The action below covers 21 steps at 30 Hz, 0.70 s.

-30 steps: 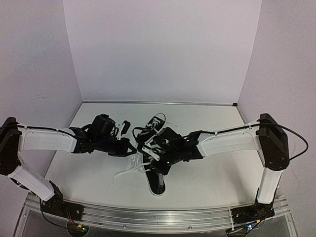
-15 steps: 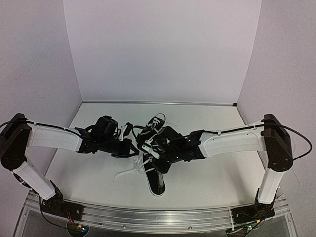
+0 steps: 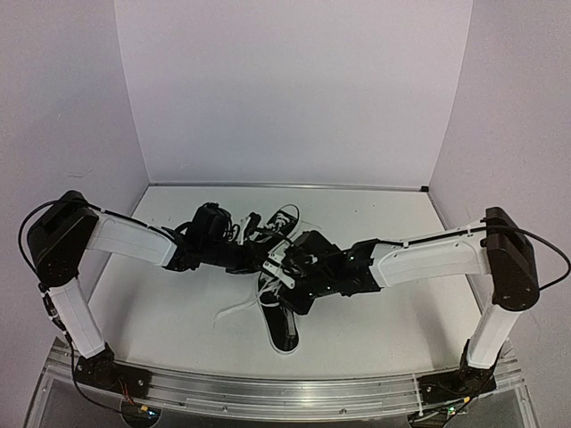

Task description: Tie the shoes

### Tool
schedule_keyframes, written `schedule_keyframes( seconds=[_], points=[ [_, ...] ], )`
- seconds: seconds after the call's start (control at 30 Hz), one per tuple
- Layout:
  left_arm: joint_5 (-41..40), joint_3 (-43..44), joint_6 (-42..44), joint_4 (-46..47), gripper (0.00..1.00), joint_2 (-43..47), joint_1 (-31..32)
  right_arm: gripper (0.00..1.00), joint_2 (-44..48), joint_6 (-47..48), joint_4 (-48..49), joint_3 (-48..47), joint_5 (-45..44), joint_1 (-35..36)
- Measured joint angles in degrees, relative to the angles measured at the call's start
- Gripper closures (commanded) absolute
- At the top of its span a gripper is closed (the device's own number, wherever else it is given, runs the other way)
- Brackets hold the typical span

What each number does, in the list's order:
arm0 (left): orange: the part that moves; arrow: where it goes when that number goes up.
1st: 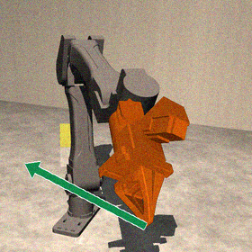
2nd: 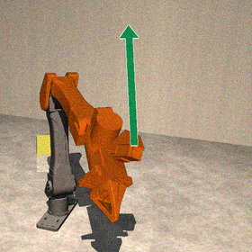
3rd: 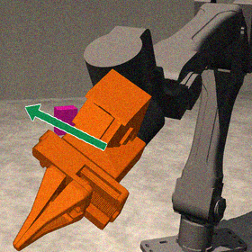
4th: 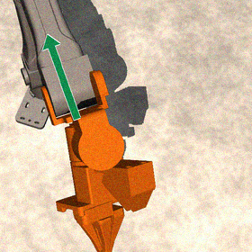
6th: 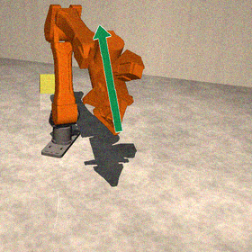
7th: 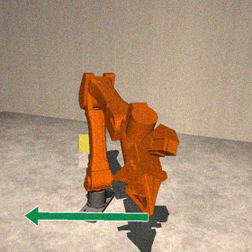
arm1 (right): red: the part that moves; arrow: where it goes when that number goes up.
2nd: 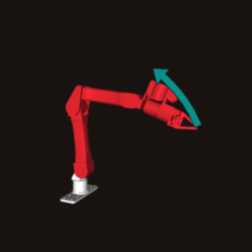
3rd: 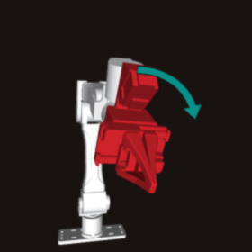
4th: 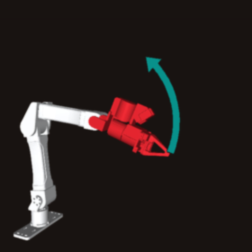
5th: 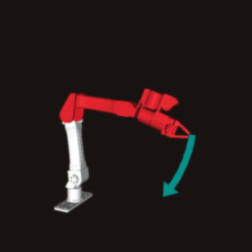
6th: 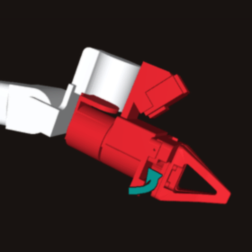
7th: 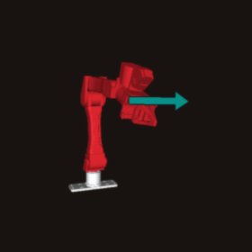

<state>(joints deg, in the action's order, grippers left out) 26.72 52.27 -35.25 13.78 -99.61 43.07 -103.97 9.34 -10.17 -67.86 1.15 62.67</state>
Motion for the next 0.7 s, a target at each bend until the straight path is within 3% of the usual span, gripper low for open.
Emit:
schedule_keyframes(
  seconds=[0.23, 0.7],
  points=[
    [2.92, 1.21, -2.36, 4.79, 1.0, -6.17, 0.15, 1.0, 0.49, -0.26, 1.66, 0.53, -0.1, 0.0],
    [9.33, -6.79, -2.31, 7.78, 1.0, -2.52, 3.47, 0.95, 1.8, -3.91, 4.96, 3.04, -1.92, -0.94]
  ],
)
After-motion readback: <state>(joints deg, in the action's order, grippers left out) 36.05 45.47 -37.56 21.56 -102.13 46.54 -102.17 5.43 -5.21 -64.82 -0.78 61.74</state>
